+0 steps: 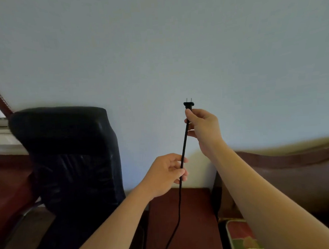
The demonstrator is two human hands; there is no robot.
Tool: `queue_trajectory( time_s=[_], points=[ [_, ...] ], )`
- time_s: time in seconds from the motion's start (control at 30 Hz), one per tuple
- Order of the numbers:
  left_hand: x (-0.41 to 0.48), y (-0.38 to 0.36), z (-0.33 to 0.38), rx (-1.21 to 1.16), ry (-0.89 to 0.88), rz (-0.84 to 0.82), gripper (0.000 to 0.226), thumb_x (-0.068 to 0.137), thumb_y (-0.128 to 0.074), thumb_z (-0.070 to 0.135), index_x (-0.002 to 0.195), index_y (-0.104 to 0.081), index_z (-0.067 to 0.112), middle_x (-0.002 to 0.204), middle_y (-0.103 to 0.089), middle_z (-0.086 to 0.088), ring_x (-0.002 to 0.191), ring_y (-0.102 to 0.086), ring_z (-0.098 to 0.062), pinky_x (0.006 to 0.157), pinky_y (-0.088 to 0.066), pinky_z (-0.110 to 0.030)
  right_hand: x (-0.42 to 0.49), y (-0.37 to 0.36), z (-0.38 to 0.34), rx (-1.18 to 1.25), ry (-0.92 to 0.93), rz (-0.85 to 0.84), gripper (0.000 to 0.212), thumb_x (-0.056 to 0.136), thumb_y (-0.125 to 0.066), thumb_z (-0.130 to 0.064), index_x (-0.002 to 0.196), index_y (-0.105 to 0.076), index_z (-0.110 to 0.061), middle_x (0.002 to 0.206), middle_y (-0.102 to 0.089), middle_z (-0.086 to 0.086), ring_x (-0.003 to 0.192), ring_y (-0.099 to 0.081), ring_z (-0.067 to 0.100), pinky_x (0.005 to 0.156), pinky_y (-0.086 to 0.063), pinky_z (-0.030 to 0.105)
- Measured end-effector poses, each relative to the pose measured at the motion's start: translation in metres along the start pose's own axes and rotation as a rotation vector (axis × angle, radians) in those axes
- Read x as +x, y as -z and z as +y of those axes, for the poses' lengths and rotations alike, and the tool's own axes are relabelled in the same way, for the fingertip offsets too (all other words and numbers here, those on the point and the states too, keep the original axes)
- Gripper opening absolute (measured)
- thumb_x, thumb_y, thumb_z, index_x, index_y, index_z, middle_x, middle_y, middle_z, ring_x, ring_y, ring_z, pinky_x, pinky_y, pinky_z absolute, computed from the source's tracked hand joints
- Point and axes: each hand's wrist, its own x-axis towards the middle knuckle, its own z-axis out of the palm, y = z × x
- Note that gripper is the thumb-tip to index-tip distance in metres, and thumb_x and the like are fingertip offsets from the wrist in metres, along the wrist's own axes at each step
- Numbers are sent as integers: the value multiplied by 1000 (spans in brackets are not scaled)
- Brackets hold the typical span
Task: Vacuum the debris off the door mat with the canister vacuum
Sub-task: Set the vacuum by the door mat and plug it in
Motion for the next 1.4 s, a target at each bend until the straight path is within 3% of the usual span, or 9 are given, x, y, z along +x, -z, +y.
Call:
queue_trajectory(
  time_s=[0.13, 0.33, 0.6, 0.83, 0.93, 1.07, 1.23, 1.4],
  points=[
    [19, 6, -28, -21, 54, 5, 27, 97, -54, -6, 114, -66, 12, 81, -73, -3, 75, -71, -13, 75, -60, -26, 26, -10, 32, -9, -68, -21, 11, 97, -67, -24, 93, -70, -14, 78, -64, 0, 68, -56, 15, 57, -53, 23],
    [55, 24, -82, -26, 124, 7, 26, 98, -56, -2, 115, -66, 15, 89, -76, -5, 84, -75, -18, 80, -61, -34, 65, -32, 89, -42, -149, -16, 12, 98, -67, -25, 96, -70, -13, 80, -64, 0, 71, -57, 16, 63, -55, 28],
    [98, 38, -153, -70, 234, -69, 24, 99, -56, 2, 106, -67, 22, 88, -76, -4, 82, -75, -14, 76, -60, -27, 110, -49, 171, -74, -289, 37, 12, 98, -65, -24, 93, -69, -14, 78, -63, -1, 70, -56, 17, 59, -51, 27],
    [121, 25, -209, -111, 335, -108, 20, 99, -57, 3, 110, -67, 16, 88, -76, -6, 84, -76, -18, 76, -61, -30, 136, -45, 239, -102, -432, 40, 12, 99, -64, -24, 93, -69, -14, 81, -61, 2, 68, -52, 16, 49, -49, 20],
    [131, 16, -232, -140, 387, -99, 19, 99, -57, 2, 109, -68, 15, 87, -76, -7, 82, -75, -18, 74, -61, -29, 148, -37, 273, -106, -490, 40, 14, 99, -65, -25, 88, -69, -17, 77, -61, -1, 63, -55, 14, 51, -48, 21],
    [138, 1, -263, -163, 455, -109, 19, 100, -56, 3, 109, -68, 15, 83, -75, -3, 82, -74, -17, 73, -59, -27, 159, -26, 320, -119, -548, 19, 20, 98, -65, -26, 80, -70, -19, 73, -61, -3, 74, -55, 20, 62, -48, 31],
    [145, -16, -305, -202, 535, -100, 18, 99, -57, 3, 110, -68, 14, 82, -75, -3, 82, -74, -17, 76, -59, -32, 166, -19, 375, -130, -626, 7, 19, 100, -64, -26, 84, -72, -21, 71, -60, -4, 64, -47, 15, 60, -48, 30],
    [152, -27, -344, -241, 613, -86, 21, 99, -58, 2, 110, -68, 17, 81, -75, -1, 81, -73, -15, 74, -58, -28, 174, -17, 424, -97, -705, 9, 18, 100, -64, -21, 83, -69, -15, 68, -58, -2, 54, -55, 12, 60, -55, 32]
  ],
)
